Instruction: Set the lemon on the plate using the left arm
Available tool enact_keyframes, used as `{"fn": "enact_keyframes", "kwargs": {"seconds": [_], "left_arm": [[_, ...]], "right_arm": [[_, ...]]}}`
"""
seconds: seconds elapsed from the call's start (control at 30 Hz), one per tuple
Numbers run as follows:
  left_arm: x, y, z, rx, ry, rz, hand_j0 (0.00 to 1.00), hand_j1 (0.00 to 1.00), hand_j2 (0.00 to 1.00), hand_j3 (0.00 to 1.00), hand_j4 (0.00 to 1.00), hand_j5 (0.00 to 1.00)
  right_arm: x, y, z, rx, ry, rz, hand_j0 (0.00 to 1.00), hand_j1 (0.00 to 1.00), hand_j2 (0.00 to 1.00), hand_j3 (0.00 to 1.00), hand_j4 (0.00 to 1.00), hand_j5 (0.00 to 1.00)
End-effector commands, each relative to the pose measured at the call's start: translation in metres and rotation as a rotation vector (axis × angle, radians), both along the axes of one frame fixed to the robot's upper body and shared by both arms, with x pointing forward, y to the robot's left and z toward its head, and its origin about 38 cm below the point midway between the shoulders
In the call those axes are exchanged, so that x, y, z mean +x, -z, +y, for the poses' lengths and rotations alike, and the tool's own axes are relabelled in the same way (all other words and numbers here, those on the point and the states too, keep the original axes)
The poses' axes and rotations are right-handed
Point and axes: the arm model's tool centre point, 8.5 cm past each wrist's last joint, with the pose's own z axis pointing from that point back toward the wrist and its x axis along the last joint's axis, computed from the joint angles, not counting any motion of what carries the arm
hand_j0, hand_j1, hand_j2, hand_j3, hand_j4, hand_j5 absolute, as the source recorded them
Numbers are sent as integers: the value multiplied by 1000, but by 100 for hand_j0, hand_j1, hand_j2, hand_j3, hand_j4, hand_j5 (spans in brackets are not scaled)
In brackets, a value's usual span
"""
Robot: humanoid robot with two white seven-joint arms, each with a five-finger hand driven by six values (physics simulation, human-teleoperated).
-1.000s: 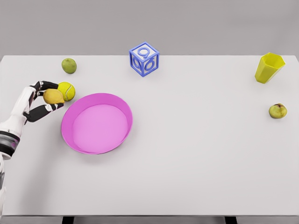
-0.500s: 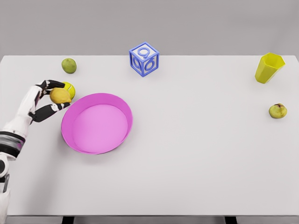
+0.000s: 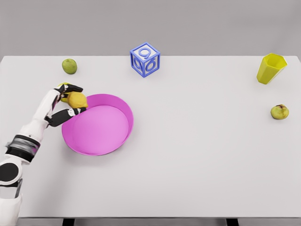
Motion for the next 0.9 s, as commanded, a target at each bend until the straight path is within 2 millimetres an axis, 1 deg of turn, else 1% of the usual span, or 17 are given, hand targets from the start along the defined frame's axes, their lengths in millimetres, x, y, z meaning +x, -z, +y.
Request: {"fn": "enact_keyframes", "kwargs": {"seconds": [0.0, 0.1, 0.23, 0.27, 0.3, 0.33, 0.37, 0.4, 0.6, 0.67, 0.73, 0.77, 0.8, 0.87], "left_arm": [[0, 1, -6, -4, 17, 2, 55, 55, 55, 55, 55, 55], [-1, 4, -15, -5, 44, 3, 55, 55, 55, 55, 55, 55], [-1, 4, -17, -5, 52, 4, 56, 56, 56, 56, 56, 56], [-2, 4, -18, -4, 60, -3, 59, 59, 59, 59, 59, 59], [-3, 5, -18, -4, 59, -1, 65, 65, 65, 65, 65, 65], [-3, 5, -18, -2, 61, -1, 77, 77, 77, 77, 77, 77], [-3, 5, -18, -2, 62, 0, 82, 82, 82, 82, 82, 82], [-3, 5, -18, -2, 63, -2, 85, 85, 85, 85, 85, 85], [-5, 5, -19, -3, 71, -17, 90, 90, 90, 90, 90, 90], [-4, 0, -18, 4, 84, -47, 100, 100, 100, 100, 100, 100], [-5, -9, -10, 28, 92, -94, 100, 100, 100, 100, 100, 100], [-5, -15, -2, 67, 108, -118, 100, 100, 100, 100, 100, 100], [-5, -25, 7, 122, 138, -162, 100, 100, 100, 100, 100, 100], [-4, -37, 20, 195, 162, -188, 100, 100, 100, 100, 100, 100]], "right_arm": [[0, 0, 0, 0, 0, 1, 100, 100, 100, 100, 100, 100], [0, 0, 0, 0, 0, 1, 100, 100, 100, 100, 100, 100], [0, 0, 0, 0, 0, -1, 100, 100, 100, 100, 100, 100], [0, 0, 0, 0, 0, 1, 100, 100, 100, 100, 100, 100], [0, 0, 0, 0, 0, 1, 100, 100, 100, 100, 100, 100], [0, 0, 0, 0, 0, 1, 100, 100, 100, 100, 100, 100], [0, 0, 0, 0, 0, -1, 100, 100, 100, 100, 100, 100], [0, 0, 0, 0, 0, 1, 100, 100, 100, 100, 100, 100], [0, 0, 0, 0, 0, 1, 100, 100, 100, 100, 100, 100], [0, 0, 0, 0, 0, 1, 100, 100, 100, 100, 100, 100], [0, 0, 0, 0, 0, 1, 100, 100, 100, 100, 100, 100], [0, 0, 0, 0, 0, 1, 100, 100, 100, 100, 100, 100], [0, 0, 0, 0, 0, 1, 100, 100, 100, 100, 100, 100], [0, 0, 0, 0, 0, 1, 100, 100, 100, 100, 100, 100]]}}
